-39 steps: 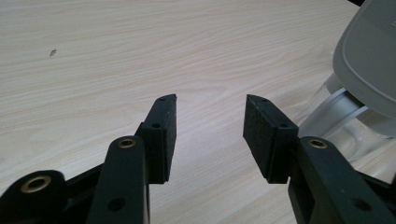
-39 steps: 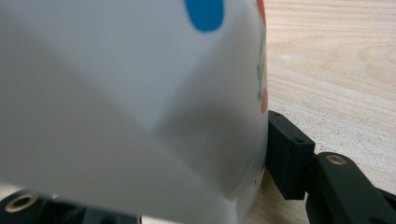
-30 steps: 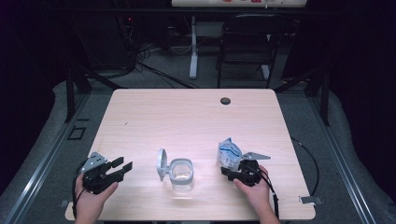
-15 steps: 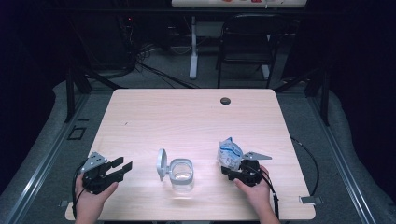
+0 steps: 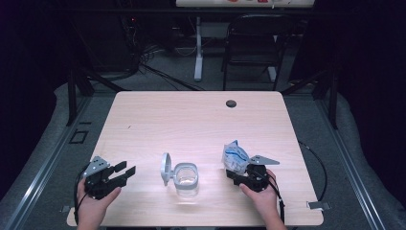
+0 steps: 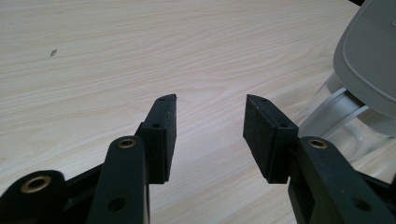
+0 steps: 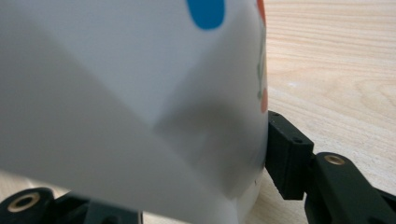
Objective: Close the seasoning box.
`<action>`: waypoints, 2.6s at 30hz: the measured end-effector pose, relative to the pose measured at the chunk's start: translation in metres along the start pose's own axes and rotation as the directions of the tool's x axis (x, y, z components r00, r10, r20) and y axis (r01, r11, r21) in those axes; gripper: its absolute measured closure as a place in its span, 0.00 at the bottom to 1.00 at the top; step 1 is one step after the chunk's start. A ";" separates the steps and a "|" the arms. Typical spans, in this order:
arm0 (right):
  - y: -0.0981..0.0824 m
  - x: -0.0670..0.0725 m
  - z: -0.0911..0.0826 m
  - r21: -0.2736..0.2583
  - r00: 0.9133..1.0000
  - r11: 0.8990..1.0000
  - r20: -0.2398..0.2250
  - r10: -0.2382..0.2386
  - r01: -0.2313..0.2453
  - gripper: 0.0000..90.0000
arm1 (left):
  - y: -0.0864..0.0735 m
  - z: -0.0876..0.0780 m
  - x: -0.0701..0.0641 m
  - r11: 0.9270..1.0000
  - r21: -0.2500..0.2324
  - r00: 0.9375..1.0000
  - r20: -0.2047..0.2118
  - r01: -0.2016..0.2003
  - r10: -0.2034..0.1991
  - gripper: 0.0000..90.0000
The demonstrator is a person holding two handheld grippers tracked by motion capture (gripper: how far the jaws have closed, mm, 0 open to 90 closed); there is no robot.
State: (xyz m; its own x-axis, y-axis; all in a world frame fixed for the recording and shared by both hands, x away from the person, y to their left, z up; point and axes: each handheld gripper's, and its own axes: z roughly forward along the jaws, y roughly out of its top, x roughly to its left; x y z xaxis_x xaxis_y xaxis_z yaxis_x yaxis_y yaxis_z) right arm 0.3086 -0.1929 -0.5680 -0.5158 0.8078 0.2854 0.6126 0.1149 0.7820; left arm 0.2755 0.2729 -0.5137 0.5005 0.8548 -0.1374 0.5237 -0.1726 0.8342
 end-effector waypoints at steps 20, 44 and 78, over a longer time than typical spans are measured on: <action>0.006 0.018 -0.005 -0.026 0.999 0.999 -0.023 -0.046 0.045 0.52 | 0.000 0.000 0.000 1.000 0.001 1.000 0.001 0.001 -0.001 0.61; 0.010 0.027 -0.013 -0.040 0.991 0.991 0.040 -0.129 0.131 0.52 | -0.002 0.002 -0.001 1.000 0.009 1.000 0.000 0.002 -0.002 0.60; 0.014 0.061 -0.014 0.011 0.901 0.924 0.213 -0.377 0.383 0.53 | -0.002 0.002 -0.001 1.000 0.008 1.000 0.002 -0.003 0.003 0.60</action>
State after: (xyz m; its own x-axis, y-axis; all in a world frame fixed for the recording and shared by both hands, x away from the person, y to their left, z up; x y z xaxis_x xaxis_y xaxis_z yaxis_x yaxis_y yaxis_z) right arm 0.2772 -0.1497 -0.5319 -0.5684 0.8079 -0.1553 0.3748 0.4224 0.8253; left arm 0.2753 0.2712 -0.5162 0.5037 0.8532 -0.1356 0.5277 -0.1796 0.8302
